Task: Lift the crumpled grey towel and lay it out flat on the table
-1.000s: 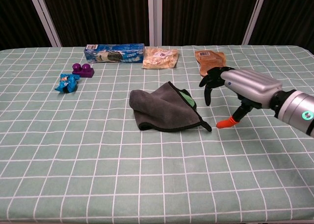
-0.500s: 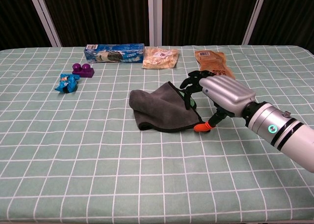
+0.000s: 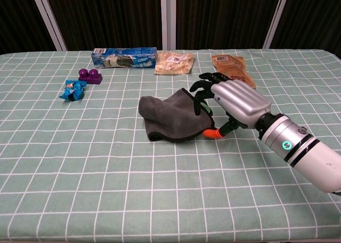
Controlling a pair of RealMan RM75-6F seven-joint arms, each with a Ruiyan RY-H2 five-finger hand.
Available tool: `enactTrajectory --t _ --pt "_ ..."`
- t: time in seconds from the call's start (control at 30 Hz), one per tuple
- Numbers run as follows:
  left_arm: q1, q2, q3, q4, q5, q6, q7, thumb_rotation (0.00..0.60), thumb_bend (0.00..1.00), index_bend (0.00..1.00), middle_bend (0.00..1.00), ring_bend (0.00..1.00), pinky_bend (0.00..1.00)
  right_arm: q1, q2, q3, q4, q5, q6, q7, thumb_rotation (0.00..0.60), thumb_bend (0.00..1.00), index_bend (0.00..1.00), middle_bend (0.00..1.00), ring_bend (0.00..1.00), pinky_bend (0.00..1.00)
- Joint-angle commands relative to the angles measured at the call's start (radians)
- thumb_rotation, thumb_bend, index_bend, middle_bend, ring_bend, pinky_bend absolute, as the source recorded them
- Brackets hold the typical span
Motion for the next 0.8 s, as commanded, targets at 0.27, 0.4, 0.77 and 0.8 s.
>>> enactTrajectory --t 0.27,0.4,0.77,0.8 --pt "-0.004 0.001 -0.002 0.0 0.009 0.003 -0.003 0.6 0.08 0.26 0.24 0.19 0.22 0.025 -0.007 -0.008 0.013 -0.001 0.027 0.035 0.6 0.17 0.49 0.18 0.01 0.0" --pt "-0.006 0.002 -0.004 -0.002 0.009 0.003 -0.004 0.6 0.08 0.26 0.23 0.19 0.22 0.037 -0.005 -0.007 -0.002 -0.001 0.04 0.043 0.6 0.22 0.54 0.19 0.03 0.0" --pt "-0.05 -0.011 -0.035 0.002 0.036 -0.009 -0.043 0.6 0.07 0.26 0.24 0.19 0.22 0.106 0.049 0.042 -0.131 0.025 0.024 0.036 0.6 0.45 0.75 0.28 0.09 0.0" --pt "-0.061 -0.016 -0.041 0.004 0.042 -0.015 -0.055 0.6 0.07 0.26 0.24 0.19 0.22 0.118 0.059 0.054 -0.153 0.032 0.013 0.026 0.6 0.46 0.76 0.28 0.09 0.0"
